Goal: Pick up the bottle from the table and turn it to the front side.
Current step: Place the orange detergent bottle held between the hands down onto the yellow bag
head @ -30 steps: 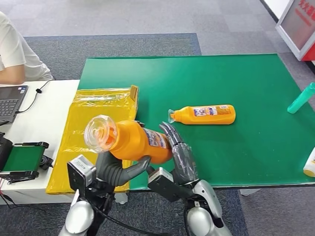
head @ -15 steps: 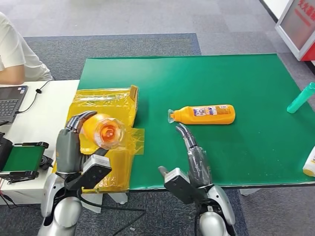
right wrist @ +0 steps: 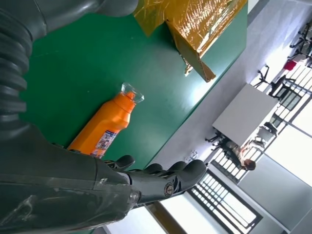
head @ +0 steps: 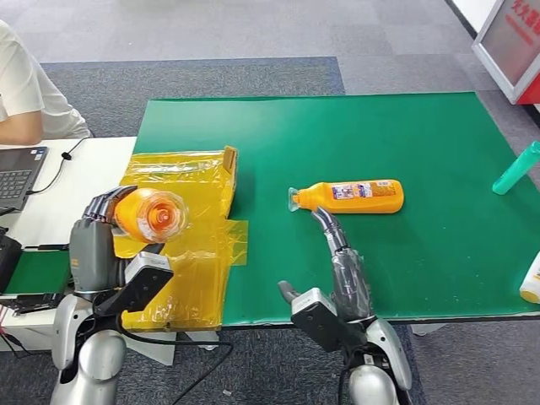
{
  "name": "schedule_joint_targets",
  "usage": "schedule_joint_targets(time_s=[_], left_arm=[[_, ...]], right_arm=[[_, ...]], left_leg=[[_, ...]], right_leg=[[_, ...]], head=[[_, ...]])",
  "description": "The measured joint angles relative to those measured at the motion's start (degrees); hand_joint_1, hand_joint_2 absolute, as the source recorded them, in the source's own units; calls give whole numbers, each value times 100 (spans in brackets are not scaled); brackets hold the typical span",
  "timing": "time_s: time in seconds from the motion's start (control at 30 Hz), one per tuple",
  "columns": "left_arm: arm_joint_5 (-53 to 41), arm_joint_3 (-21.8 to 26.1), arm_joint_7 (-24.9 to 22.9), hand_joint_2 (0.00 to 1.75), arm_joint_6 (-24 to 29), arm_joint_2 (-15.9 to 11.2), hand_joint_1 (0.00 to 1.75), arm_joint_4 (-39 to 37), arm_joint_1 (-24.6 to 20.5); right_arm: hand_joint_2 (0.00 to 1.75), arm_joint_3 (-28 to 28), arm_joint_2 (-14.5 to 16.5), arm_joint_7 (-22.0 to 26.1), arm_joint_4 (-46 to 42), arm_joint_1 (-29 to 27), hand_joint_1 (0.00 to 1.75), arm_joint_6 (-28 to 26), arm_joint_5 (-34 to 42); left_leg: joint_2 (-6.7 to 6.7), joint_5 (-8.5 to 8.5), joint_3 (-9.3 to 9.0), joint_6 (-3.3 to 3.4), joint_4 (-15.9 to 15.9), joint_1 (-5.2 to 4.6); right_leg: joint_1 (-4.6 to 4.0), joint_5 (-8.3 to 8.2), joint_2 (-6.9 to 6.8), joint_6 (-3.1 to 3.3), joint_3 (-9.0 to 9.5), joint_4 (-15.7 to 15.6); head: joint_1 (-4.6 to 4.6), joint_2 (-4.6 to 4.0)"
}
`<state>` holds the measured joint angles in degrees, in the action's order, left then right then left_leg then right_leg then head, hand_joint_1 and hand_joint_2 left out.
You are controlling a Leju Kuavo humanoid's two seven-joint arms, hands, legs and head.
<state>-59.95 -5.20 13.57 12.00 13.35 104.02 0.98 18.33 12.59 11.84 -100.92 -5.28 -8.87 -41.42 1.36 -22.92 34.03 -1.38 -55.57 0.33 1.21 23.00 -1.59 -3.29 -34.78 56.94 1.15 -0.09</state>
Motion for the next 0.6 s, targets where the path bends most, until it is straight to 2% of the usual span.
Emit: schedule_joint_targets(time_s=[0.13, 0.23, 0.37, 0.4, 0.53, 0.6], left_arm=[[-182, 26, -12, 175, 37, 6, 175, 0, -1], [-1086, 72, -142, 175, 150, -10, 171, -3, -17], [-2539, 252, -392, 175, 176, -101, 0, -180, -104], [-2713, 283, -451, 175, 185, -150, 0, -291, -138], [-2891, 282, -759, 175, 221, -466, 175, -808, -335], [-2892, 238, -926, 175, 141, -623, 175, -1039, -479]], right_arm=[[175, -16, 8, 17, -18, -8, 0, 1, -1], [175, -26, 11, 63, -88, -23, 0, 76, 24], [175, 4, 13, 75, -151, -20, 0, 333, 106], [175, 30, 13, 74, -152, -10, 0, 389, 122], [175, 181, 13, 33, -143, 56, 0, 556, 169], [175, 250, 13, 11, -123, 102, 0, 620, 190]], left_leg=[[0, 0, 0, 0, 0, 0], [0, 0, 0, 0, 0, 0], [0, 1, 0, 0, 0, 0], [0, 1, 0, -1, 0, 0], [0, 4, -1, -3, 0, 0], [0, 6, -1, -3, 0, 0]], right_leg=[[0, 0, 0, 0, 0, 0], [0, 0, 0, 0, 1, 0], [0, 0, 0, 0, 1, 0], [0, 0, 0, 0, 1, 0], [-1, -1, 2, 1, -1, 0], [-2, -1, 1, 1, -2, 0]], head=[[-1, 0], [0, 0], [0, -1], [0, -2], [-1, 0], [-1, 0]])
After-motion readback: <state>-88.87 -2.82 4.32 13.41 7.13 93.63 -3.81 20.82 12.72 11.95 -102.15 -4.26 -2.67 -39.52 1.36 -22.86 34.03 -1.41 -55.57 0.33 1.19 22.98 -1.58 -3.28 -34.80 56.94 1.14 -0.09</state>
